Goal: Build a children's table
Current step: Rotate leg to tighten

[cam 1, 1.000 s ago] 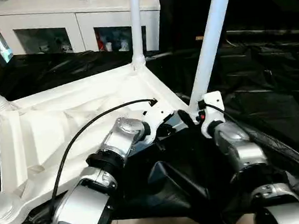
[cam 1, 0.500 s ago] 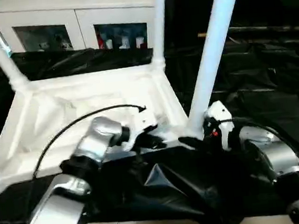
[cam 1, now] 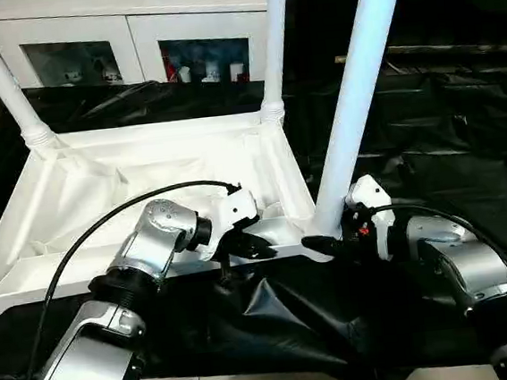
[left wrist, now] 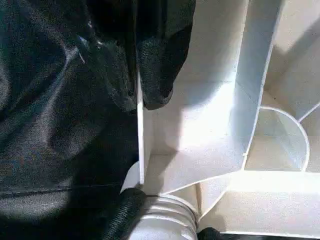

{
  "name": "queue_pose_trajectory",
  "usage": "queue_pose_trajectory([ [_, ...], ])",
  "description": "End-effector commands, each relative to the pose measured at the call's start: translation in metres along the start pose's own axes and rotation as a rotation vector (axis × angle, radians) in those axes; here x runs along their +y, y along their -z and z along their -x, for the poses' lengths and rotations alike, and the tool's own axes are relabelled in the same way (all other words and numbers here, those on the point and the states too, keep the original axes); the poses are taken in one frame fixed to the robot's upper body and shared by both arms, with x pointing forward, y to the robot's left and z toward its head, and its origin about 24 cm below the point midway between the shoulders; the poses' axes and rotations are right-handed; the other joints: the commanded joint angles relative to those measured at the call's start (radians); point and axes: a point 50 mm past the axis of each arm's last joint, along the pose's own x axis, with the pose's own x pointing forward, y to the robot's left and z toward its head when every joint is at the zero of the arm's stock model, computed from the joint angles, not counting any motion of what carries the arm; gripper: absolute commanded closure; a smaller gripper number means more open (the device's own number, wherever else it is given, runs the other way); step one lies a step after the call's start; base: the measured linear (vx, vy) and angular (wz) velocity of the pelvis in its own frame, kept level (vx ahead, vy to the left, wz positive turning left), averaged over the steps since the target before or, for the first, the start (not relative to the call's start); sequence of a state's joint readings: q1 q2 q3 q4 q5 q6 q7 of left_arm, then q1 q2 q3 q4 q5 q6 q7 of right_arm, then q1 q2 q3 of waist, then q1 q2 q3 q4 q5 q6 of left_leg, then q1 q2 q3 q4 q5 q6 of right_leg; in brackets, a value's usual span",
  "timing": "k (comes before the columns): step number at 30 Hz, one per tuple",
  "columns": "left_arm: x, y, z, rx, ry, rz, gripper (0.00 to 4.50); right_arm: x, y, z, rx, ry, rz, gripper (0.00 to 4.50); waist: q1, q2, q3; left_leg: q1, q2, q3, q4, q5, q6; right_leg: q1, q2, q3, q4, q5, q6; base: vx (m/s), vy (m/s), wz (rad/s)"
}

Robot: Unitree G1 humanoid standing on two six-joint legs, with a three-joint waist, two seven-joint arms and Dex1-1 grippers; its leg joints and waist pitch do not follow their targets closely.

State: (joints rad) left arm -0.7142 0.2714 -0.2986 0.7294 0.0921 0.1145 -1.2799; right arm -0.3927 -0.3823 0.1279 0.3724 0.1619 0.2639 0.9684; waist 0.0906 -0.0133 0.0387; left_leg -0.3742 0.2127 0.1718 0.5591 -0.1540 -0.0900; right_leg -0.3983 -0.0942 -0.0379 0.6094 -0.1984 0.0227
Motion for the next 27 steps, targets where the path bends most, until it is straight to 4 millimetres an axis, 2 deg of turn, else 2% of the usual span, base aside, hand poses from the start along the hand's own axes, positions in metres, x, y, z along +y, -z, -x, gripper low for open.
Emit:
queue_pose_trajectory([
  [1,-0.003,-0.004,-0.013,-0.048,0.007,0.022,4.5,0.004,0.001,-0.009,-0.006,0.013,-0.027,1.59,0.001,-0.011,-0.056,0.008,0.008,0.011,-0.053,-0.212,0.053,0.048,-0.032,0.023,-0.069,-0.088,-0.244,0.0,0.0,0.0],
  [4,0.004,-0.007,-0.019,-0.043,-0.103,0.061,4.5,0.001,0.007,-0.019,0.001,0.133,-0.045,1.74,-0.002,-0.011,-0.052,0.01,0.007,0.011,-0.057,-0.236,0.039,0.043,-0.033,0.023,-0.074,-0.138,-0.236,0.0,0.0,0.0],
  [6,0.009,-0.008,-0.024,-0.036,-0.176,0.084,4.5,-0.001,0.01,-0.027,-0.006,0.221,-0.067,1.76,-0.006,-0.011,-0.049,0.014,0.007,0.008,-0.062,-0.292,0.007,0.038,-0.035,0.024,-0.084,-0.252,-0.207,0.0,0.0,0.0],
  [7,0.013,-0.01,-0.03,-0.03,-0.254,0.108,4.5,-0.003,0.011,-0.036,-0.017,0.309,-0.095,1.77,-0.007,-0.012,-0.049,0.013,0.006,0.007,-0.062,-0.298,0.004,0.038,-0.035,0.024,-0.085,-0.268,-0.2,0.0,0.0,0.0],
  [8,0.013,-0.01,-0.03,-0.03,-0.254,0.108,4.5,-0.003,0.011,-0.036,-0.017,0.309,-0.095,1.78,-0.008,-0.011,-0.049,0.016,0.006,0.006,-0.063,-0.308,-0.003,0.035,-0.035,0.025,-0.089,-0.292,-0.19,0.0,0.0,0.0],
  [10,0.017,-0.015,-0.039,-0.037,-0.353,0.159,4.5,-0.008,0.01,-0.048,-0.037,0.473,-0.179,1.78,-0.008,-0.012,-0.049,0.017,0.005,0.006,-0.063,-0.311,-0.006,0.034,-0.035,0.025,-0.089,-0.299,-0.184,0.0,0.0,0.0],
  [11,0.018,-0.02,-0.047,-0.039,-0.41,0.189,4.5,-0.011,0.009,-0.057,-0.042,0.59,-0.25,1.78,-0.012,-0.008,-0.049,0.018,0.003,0.004,-0.065,-0.331,-0.019,0.031,-0.034,0.024,-0.091,-0.33,-0.175,0.0,0.0,0.0],
  [13,0.018,-0.027,-0.056,-0.047,-0.443,0.198,4.5,-0.012,0.007,-0.066,-0.051,0.663,-0.317,1.78,-0.014,-0.006,-0.049,0.018,0.003,0.001,-0.067,-0.34,-0.028,0.031,-0.034,0.024,-0.094,-0.341,-0.166,0.0,0.0,0.0],
  [14,0.018,-0.03,-0.059,-0.052,-0.456,0.201,4.5,-0.012,0.005,-0.07,-0.058,0.685,-0.349,1.78,-0.015,-0.007,-0.051,0.018,0.003,0.003,-0.065,-0.335,-0.023,0.03,-0.034,0.026,-0.093,-0.31,-0.168,0.0,0.0,0.0],
  [16,0.016,-0.037,-0.067,-0.06,-0.457,0.188,4.5,-0.008,-0.001,-0.081,-0.079,0.671,-0.338,1.78,-0.01,-0.008,-0.055,0.015,0.002,0.005,-0.062,-0.301,-0.01,0.034,-0.032,0.025,-0.088,-0.234,-0.174,0.0,0.0,0.0],
  [17,0.014,-0.039,-0.07,-0.066,-0.446,0.181,4.5,-0.006,-0.004,-0.083,-0.085,0.657,-0.327,1.22,-0.007,-0.009,-0.056,0.013,0.001,0.007,-0.059,-0.27,0.002,0.038,-0.03,0.026,-0.083,-0.174,-0.181,0.0,0.0,0.0],
  [19,0.013,-0.042,-0.072,-0.077,-0.432,0.173,4.5,-0.005,-0.006,-0.086,-0.084,0.654,-0.302,1.08,-0.004,-0.011,-0.058,0.009,-0.001,0.009,-0.056,-0.225,0.021,0.044,-0.029,0.025,-0.076,-0.099,-0.195,0.0,0.0,0.0],
  [22,0.012,-0.042,-0.072,-0.087,-0.413,0.159,4.5,-0.007,-0.008,-0.086,-0.086,0.652,-0.268,0.91,-0.005,-0.011,-0.056,0.009,-0.001,0.009,-0.057,-0.225,0.031,0.045,-0.03,0.023,-0.078,-0.109,-0.201,0.0,0.0,0.0],
  [23,0.012,-0.039,-0.069,-0.087,-0.394,0.155,4.5,-0.01,-0.009,-0.083,-0.088,0.637,-0.242,0.71,-0.006,-0.011,-0.054,0.01,-0.001,0.009,-0.06,-0.257,0.028,0.043,-0.033,0.022,-0.084,-0.172,-0.195,0.0,0.0,0.0],
  [25,0.012,-0.035,-0.065,-0.087,-0.367,0.141,4.5,-0.015,-0.01,-0.077,-0.092,0.602,-0.2,0.71,-0.006,-0.011,-0.053,0.011,0.001,0.007,-0.061,-0.278,0.026,0.043,-0.032,0.023,-0.087,-0.207,-0.185,0.0,0.0,0.0],
  [27,0.012,-0.03,-0.059,-0.082,-0.342,0.13,4.5,-0.018,-0.01,-0.069,-0.094,0.559,-0.155,0.71,-0.006,-0.011,-0.054,0.009,0.002,0.007,-0.061,-0.269,0.029,0.045,-0.032,0.023,-0.085,-0.19,-0.184,0.0,0.0,0.0],
])
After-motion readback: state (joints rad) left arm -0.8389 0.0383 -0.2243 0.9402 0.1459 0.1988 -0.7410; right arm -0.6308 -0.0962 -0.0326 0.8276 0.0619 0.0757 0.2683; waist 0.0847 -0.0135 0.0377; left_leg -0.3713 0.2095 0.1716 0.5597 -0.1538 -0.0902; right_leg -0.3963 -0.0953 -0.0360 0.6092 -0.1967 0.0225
